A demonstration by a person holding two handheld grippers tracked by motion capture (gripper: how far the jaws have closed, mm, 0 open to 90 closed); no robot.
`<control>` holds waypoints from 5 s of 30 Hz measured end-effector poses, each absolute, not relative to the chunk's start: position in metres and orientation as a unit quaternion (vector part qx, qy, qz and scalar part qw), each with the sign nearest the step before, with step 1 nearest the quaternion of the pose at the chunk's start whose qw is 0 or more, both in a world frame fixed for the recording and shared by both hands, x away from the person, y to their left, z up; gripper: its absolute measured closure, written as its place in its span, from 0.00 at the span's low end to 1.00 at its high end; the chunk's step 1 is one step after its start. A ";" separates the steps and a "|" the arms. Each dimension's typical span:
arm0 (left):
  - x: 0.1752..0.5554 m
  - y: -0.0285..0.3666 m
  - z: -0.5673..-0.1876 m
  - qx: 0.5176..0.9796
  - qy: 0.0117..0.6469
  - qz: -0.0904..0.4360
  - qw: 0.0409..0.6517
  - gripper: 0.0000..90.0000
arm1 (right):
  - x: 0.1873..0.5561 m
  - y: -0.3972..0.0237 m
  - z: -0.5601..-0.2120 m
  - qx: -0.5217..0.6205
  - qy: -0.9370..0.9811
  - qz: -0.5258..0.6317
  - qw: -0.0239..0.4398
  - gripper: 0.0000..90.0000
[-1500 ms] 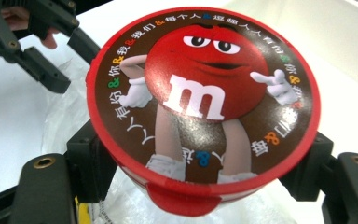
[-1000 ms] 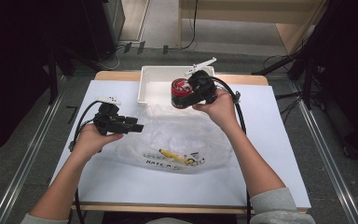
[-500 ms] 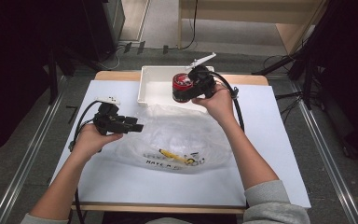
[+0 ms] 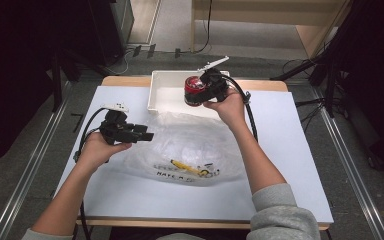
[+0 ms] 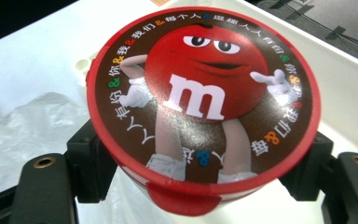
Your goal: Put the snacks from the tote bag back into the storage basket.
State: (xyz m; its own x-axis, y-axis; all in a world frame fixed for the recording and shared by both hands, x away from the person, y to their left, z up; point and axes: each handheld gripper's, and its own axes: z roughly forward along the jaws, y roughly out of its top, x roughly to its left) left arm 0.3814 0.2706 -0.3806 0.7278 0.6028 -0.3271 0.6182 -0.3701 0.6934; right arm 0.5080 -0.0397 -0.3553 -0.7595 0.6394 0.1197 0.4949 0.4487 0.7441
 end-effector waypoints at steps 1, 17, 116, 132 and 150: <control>0.381 0.271 -0.381 0.828 0.370 -0.010 0.422 0.53 | 0.510 -0.039 -0.357 0.337 0.846 0.403 0.088 0.29; 0.382 0.270 -0.381 0.828 0.370 -0.011 0.420 0.53 | 0.529 -0.033 -0.383 0.360 0.842 0.391 0.085 0.29; 0.376 0.277 -0.386 0.827 0.379 -0.008 0.416 0.54 | 0.558 -0.009 -0.431 0.469 0.819 0.322 0.074 0.27; 0.376 0.277 -0.385 0.826 0.379 -0.006 0.418 0.54 | 0.541 -0.029 -0.404 0.448 0.816 0.358 0.074 0.39; 0.375 0.277 -0.385 0.824 0.380 -0.003 0.420 0.54 | 0.522 -0.039 -0.394 0.426 0.808 0.392 0.103 0.68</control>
